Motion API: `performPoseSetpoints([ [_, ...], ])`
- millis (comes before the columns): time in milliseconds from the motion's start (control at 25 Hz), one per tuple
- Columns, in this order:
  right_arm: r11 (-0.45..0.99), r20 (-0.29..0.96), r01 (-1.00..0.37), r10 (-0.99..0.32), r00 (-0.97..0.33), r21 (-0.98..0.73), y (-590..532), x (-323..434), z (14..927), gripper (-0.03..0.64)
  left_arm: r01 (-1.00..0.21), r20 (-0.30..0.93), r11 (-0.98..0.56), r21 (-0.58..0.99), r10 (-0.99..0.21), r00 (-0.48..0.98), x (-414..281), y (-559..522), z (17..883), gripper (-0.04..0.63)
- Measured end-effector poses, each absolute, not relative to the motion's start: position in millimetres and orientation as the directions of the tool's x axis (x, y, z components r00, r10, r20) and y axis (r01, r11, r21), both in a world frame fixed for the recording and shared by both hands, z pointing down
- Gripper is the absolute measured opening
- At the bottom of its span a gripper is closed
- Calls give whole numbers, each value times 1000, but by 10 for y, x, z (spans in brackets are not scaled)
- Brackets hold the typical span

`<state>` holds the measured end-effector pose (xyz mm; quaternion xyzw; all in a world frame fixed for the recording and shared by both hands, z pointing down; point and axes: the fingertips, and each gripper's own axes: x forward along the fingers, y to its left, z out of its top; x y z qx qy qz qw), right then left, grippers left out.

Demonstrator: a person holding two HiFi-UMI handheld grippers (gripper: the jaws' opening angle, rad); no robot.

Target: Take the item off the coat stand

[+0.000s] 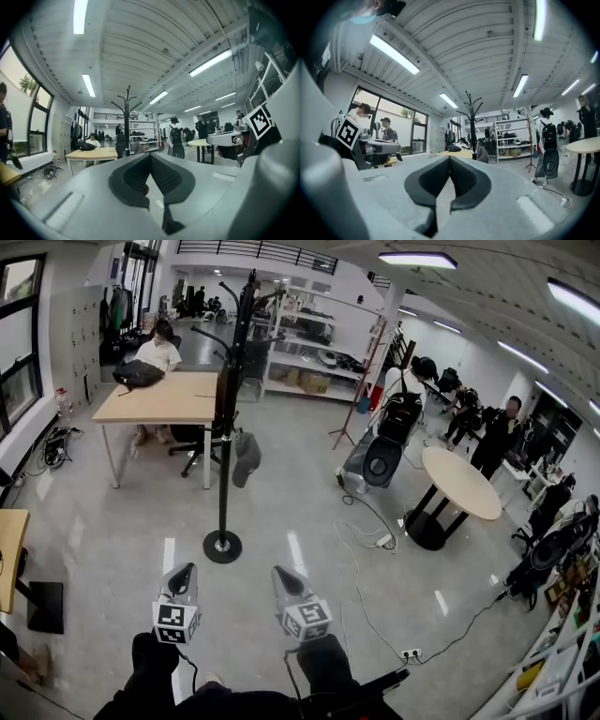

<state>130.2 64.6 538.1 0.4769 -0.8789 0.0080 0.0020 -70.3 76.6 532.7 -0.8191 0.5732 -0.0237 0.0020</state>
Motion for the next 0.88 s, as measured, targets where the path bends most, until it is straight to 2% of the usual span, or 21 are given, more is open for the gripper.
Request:
performPoseSetpoints([
  [440,525,15,-851,-851,-525,-10,161,813,5271,2,-926,27,-376,-28,-927,375,-1167,206,5188,3],
  [880,560,40,-828,-827,-560,-16,-128,345,5360,3,-936,36,-351,-5,-936,351,-1534,-59,5272,3],
])
